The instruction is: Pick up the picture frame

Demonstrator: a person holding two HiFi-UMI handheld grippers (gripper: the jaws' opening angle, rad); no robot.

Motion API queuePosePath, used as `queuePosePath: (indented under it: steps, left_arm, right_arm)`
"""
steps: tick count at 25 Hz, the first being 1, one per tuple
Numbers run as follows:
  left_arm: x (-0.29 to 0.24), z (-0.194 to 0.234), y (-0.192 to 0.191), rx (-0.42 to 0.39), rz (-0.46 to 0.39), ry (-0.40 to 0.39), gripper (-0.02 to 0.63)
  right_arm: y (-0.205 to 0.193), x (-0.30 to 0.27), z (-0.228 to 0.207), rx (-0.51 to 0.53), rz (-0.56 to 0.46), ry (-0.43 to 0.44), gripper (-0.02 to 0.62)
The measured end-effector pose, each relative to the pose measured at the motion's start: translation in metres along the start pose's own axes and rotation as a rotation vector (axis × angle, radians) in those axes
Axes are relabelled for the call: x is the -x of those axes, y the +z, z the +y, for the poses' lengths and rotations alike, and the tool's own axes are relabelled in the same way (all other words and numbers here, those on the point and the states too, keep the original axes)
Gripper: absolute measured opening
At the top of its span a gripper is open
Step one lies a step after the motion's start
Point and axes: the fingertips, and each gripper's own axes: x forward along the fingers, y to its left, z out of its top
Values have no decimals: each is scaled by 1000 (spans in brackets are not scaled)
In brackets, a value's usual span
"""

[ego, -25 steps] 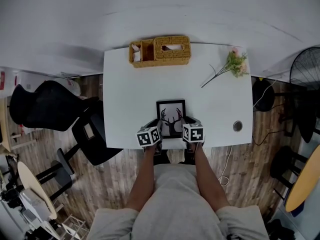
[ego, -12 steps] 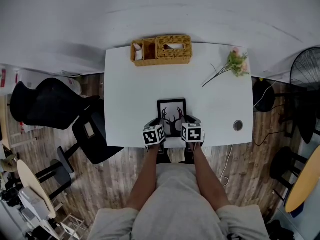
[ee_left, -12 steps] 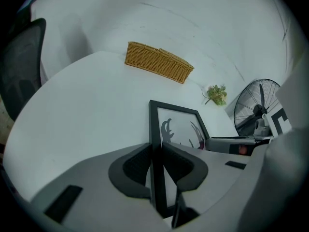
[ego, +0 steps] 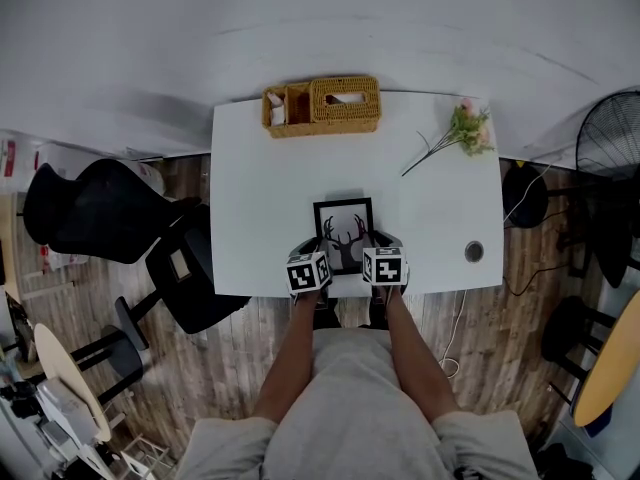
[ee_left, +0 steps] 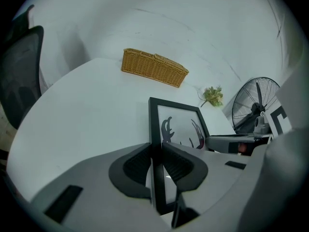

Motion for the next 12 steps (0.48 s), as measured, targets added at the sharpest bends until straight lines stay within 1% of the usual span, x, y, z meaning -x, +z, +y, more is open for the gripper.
queuePosePath:
  steps: [12]
  left_arm:
    - [10, 1, 12, -19, -41, 16, 89]
  right_arm:
    - [13, 6, 6, 3, -34, 0, 74]
